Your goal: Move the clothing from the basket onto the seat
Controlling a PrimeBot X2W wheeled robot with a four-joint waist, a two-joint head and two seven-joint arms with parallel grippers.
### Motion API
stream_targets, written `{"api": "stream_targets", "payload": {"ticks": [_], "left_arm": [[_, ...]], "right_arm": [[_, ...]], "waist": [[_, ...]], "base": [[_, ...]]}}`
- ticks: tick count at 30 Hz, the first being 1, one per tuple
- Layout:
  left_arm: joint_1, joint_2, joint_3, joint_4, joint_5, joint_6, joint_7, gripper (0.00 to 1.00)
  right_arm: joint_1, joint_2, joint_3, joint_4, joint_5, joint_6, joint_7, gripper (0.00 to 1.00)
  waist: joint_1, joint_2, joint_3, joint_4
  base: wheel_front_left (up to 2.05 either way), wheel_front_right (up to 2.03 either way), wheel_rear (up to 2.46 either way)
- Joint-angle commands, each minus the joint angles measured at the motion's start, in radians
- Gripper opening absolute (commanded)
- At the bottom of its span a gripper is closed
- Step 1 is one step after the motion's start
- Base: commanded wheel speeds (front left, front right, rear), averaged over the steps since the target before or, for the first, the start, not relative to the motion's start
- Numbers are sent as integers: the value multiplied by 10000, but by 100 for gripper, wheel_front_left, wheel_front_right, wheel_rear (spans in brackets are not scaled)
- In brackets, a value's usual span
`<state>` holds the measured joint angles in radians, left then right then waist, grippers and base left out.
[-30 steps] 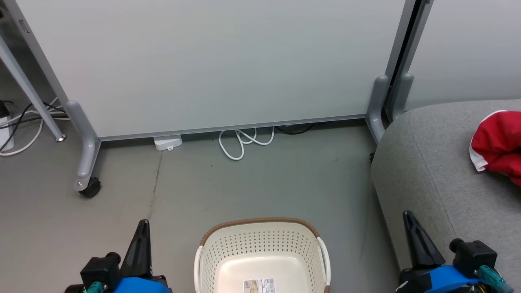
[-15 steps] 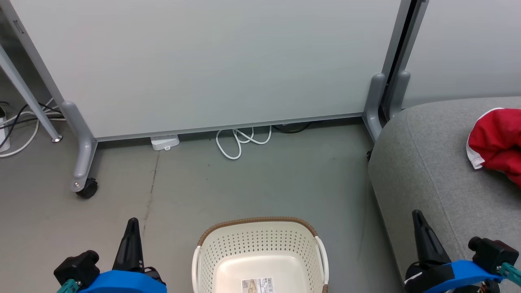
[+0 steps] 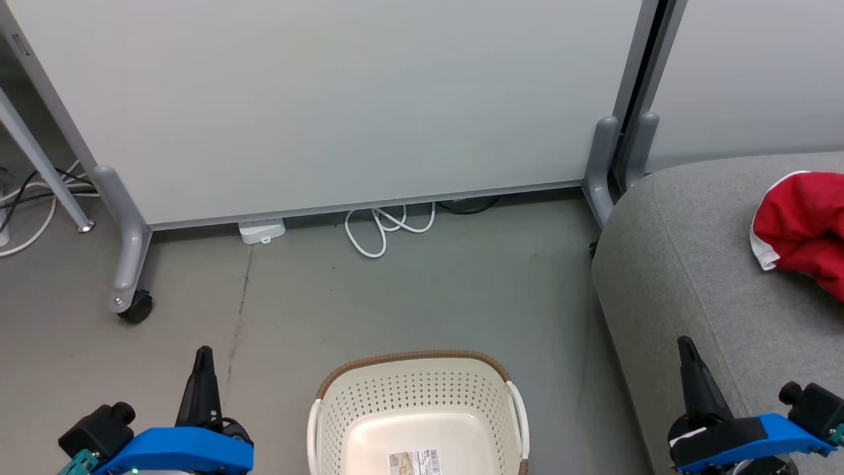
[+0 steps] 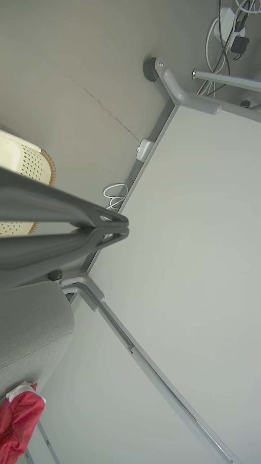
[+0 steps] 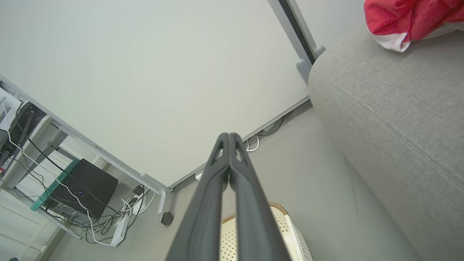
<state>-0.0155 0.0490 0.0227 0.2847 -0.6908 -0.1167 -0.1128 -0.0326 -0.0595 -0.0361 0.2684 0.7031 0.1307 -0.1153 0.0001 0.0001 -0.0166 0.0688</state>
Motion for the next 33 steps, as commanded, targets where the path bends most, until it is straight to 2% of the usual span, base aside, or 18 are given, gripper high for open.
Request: {"api": "stream_targets", "payload": {"ticks": [1,33], "left_arm": [[-317,16,92,-167,-335,-67,90,0],[-647,18,481,-289,-4329,-114,1084,0]], "right_arm": [[-317,5,-51,-160,351,0,69,0],[-556,47,-388,-211,4283,1,1076,0]], "waist": [[-1,-1,3,-9],[-1,-1,71,-248]], "base": [[0,0,0],[0,0,0]]}}
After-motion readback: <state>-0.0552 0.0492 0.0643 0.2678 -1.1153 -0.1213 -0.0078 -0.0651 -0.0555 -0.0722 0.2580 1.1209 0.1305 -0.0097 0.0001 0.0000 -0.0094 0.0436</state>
